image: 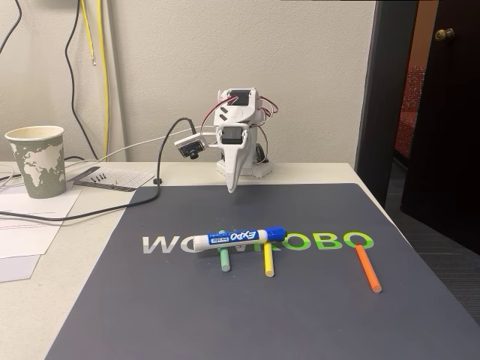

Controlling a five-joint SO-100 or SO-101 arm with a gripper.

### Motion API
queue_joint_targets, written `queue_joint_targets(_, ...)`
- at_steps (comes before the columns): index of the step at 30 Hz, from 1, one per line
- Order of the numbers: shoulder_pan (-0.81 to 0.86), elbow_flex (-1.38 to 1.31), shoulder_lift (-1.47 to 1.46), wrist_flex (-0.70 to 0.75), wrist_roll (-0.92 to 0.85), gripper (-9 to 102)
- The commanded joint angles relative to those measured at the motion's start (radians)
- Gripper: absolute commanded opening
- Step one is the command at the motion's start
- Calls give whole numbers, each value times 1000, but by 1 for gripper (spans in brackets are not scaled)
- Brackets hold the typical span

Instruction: Pick up the blue marker.

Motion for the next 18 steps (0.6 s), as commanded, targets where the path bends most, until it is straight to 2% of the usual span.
queue_joint_targets(1, -6, 0, 58, -31, 6, 1)
queue_joint_targets(7, -31, -23, 23, -129, -11, 13)
queue_joint_targets(10, -37, -161, -216, -210, -66, 14)
queue_joint_targets(11, -34, -253, -327, -198, -94, 14)
queue_joint_targets(14, -18, -623, -657, -40, -160, 14)
queue_joint_targets(18, -40, -1000, -953, 137, -178, 12)
